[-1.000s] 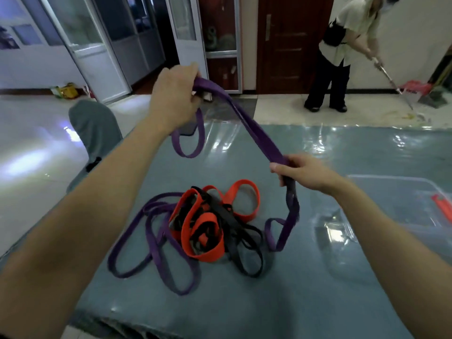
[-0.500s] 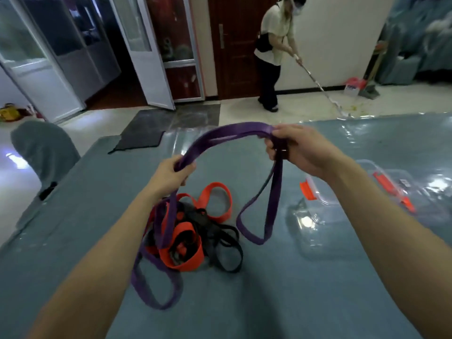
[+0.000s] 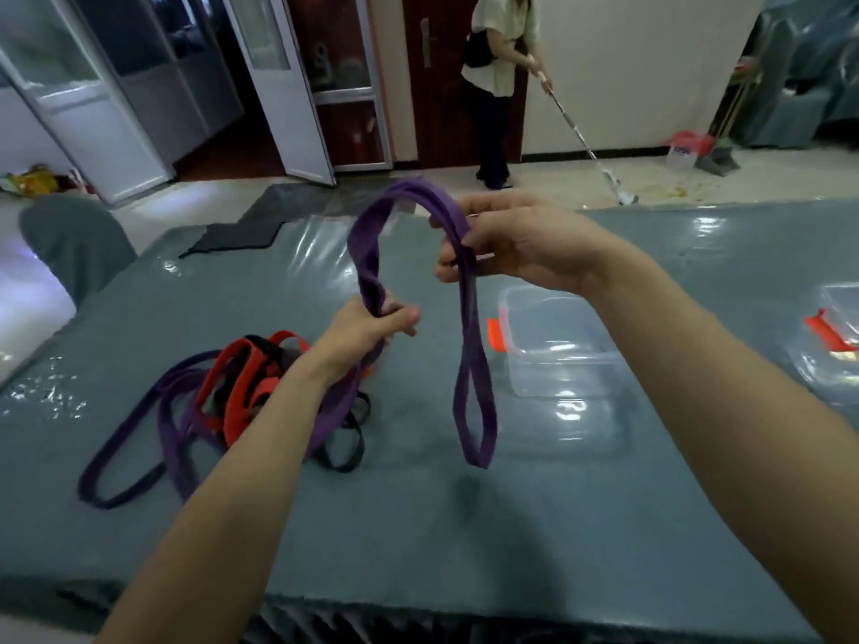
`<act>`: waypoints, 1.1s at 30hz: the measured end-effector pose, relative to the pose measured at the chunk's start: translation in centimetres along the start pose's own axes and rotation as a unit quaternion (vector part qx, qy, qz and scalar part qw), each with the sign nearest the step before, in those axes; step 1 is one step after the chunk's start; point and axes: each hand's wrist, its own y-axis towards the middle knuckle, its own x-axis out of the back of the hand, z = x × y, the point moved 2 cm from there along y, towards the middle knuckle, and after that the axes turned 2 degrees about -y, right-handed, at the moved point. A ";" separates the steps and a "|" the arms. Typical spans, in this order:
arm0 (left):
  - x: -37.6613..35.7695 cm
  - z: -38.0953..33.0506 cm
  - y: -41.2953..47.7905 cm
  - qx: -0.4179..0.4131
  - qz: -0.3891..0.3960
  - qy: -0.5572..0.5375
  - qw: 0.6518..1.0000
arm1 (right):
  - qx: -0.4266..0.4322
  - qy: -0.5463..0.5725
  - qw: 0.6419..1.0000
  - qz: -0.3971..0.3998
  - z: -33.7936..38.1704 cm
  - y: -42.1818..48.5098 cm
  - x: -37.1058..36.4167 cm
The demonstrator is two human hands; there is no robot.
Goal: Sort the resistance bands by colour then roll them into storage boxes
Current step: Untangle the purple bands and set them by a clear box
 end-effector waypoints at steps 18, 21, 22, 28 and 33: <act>-16.4 -2.8 0.2 0.023 0.057 0.102 0.993 | -0.057 -0.091 0.994 0.007 -4.3 -8.7 10.9; -20.5 -2.2 0.1 0.034 0.069 0.028 0.997 | -0.044 0.022 0.998 -0.033 -4.2 -9.4 11.7; -22.0 -1.8 0.0 0.046 0.085 -0.006 0.995 | -0.042 0.067 0.995 -0.056 -4.4 -9.8 12.0; -29.7 0.6 0.2 0.091 0.135 -0.010 0.987 | -0.062 0.128 0.971 -0.192 -6.5 -14.2 16.0; -27.3 -0.3 2.7 0.084 0.131 0.063 0.986 | -0.127 0.110 0.933 -0.317 -11.8 -21.8 21.7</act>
